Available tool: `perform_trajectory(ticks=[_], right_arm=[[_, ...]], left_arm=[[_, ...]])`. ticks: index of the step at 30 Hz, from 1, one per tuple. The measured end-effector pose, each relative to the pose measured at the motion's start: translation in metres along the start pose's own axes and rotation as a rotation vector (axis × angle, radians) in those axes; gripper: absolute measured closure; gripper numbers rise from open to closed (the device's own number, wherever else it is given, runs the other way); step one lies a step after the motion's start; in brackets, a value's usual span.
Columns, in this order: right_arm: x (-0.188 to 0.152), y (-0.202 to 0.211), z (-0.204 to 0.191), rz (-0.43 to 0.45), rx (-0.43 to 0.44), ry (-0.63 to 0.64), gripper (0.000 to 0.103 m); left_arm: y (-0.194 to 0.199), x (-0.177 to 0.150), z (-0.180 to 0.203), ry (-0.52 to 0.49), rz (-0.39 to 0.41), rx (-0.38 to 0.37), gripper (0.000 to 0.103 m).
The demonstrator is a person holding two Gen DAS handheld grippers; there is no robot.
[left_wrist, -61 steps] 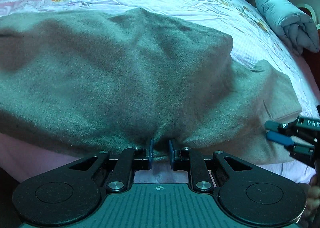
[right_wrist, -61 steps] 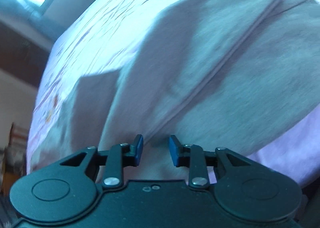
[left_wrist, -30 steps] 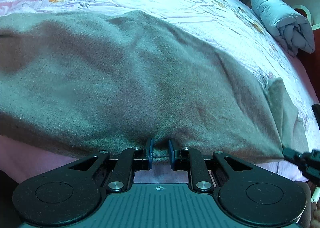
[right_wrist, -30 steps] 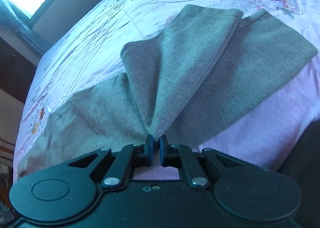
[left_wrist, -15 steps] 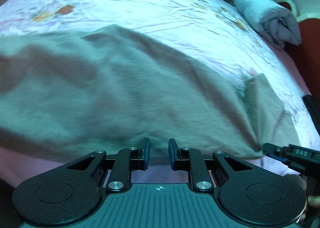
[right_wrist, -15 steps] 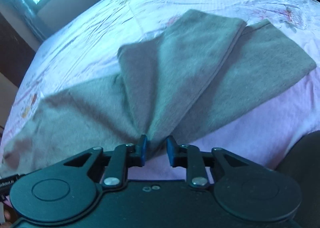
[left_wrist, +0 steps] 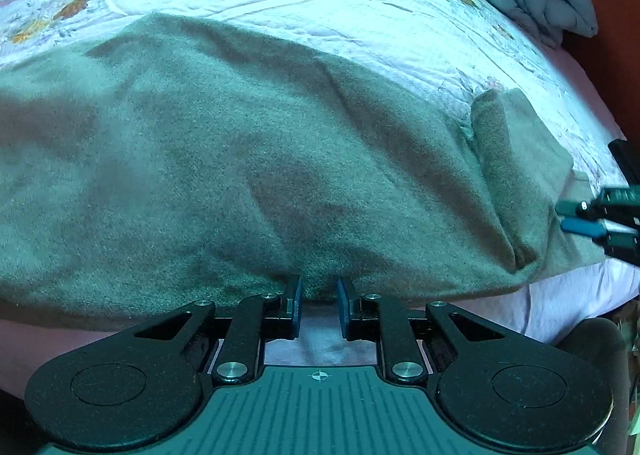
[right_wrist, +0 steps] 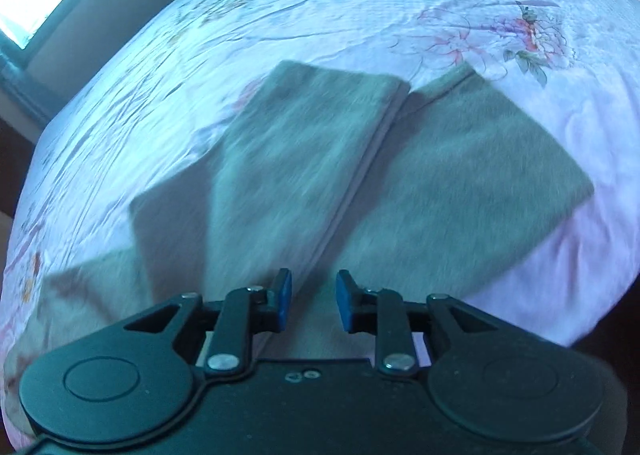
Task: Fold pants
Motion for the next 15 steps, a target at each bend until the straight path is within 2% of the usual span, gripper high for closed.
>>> perform_trajectory(ticks=[7, 8, 9, 12, 15], right_arm=[[0.026, -0.021, 0.012, 0.001, -0.054, -0.031, 0.088], [0.028, -0.022, 0.012, 0.009, -0.057, -0.036, 0.092], [0.030, -0.022, 0.012, 0.017, -0.055, -0.031, 0.102], [0.030, -0.016, 0.007, 0.052, -0.047, 0.007, 0.103], [0.030, 0.002, 0.002, 0.130, -0.073, 0.078, 0.103]], left_arm=[[-0.003, 0.002, -0.003, 0.003, 0.000, 0.000, 0.085], [-0.004, 0.002, -0.003, 0.004, 0.001, -0.001, 0.085], [-0.003, 0.002, -0.003, 0.005, 0.001, -0.001, 0.085], [-0.003, 0.001, -0.003, 0.003, 0.001, -0.002, 0.085], [-0.003, 0.001, -0.003, 0.003, 0.002, -0.003, 0.085]])
Point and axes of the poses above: each gripper's, at about its wrist camera, not at the fingertips, and y roughly against the way its jaws point, z to its right, x to its top, the point moved 7 cm from there along -y, roughly the way its jaws point, and after that the axes turned 7 degrees about y, right-handed, at the moved point
